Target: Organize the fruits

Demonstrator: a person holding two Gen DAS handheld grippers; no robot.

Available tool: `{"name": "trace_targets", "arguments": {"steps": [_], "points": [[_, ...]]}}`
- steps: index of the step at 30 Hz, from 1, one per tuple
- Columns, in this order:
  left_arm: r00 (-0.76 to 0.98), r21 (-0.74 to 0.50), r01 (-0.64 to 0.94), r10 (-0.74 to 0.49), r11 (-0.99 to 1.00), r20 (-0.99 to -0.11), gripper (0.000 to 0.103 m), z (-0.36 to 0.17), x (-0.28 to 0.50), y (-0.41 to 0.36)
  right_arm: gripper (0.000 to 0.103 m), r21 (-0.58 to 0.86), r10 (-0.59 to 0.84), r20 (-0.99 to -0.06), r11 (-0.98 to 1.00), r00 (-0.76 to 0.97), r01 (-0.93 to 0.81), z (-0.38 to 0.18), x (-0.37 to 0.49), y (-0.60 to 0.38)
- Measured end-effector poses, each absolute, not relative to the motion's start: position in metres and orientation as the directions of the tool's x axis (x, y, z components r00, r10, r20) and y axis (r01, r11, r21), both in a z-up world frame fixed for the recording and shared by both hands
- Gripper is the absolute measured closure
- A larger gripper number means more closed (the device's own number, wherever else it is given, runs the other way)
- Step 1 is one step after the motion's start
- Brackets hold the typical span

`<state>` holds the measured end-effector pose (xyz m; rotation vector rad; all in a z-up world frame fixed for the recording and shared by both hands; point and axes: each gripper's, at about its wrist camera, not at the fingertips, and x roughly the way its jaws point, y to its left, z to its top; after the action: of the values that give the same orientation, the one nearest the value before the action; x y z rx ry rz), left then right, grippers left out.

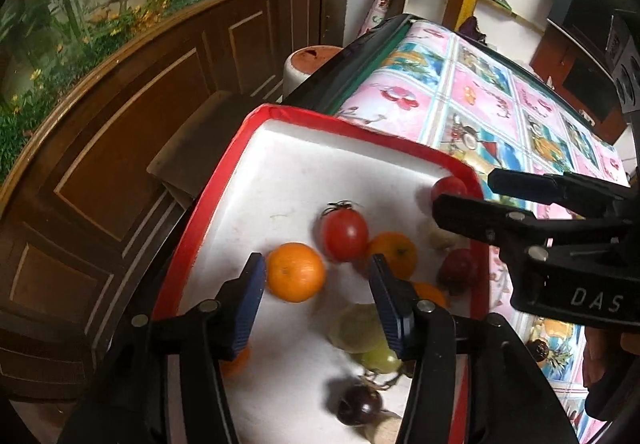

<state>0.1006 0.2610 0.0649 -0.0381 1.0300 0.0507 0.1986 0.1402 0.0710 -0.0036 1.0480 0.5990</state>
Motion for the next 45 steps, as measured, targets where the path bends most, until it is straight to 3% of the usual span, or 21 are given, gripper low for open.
{"name": "trace_targets", "arguments": {"steps": [5,7,14,30,40,45], "points": [[0.546,-0.006,-0.075,0.036,0.997,-0.837,0.04,0.078,0.096,0.255,0.029,0.296,0.476,-0.796,0.845,0.373,-0.446,0.078,0.185,0.126],[0.551,0.011,-0.068,0.047,0.998,-0.833,0.04,0.082,0.092,0.251,0.021,0.306,0.48,-0.79,0.848,0.382,-0.433,0.081,0.18,0.121],[0.572,0.062,-0.051,0.08,0.997,-0.816,0.039,0.095,0.069,0.241,0.021,0.314,0.48,-0.78,0.856,0.403,-0.411,0.085,0.157,0.106],[0.593,0.09,-0.093,0.128,0.992,-0.795,0.021,0.102,0.021,0.231,0.017,0.269,0.47,-0.774,0.851,0.425,-0.452,0.1,0.092,0.083],[0.554,0.093,-0.069,0.115,0.993,-0.825,0.016,0.101,-0.01,0.228,0.013,0.234,0.478,-0.776,0.823,0.411,-0.517,0.106,0.06,0.068],[0.569,0.176,-0.067,0.183,0.982,-0.802,0.016,0.105,-0.013,0.224,0.007,0.218,0.479,-0.772,0.816,0.416,-0.535,0.109,0.055,0.066]]}}
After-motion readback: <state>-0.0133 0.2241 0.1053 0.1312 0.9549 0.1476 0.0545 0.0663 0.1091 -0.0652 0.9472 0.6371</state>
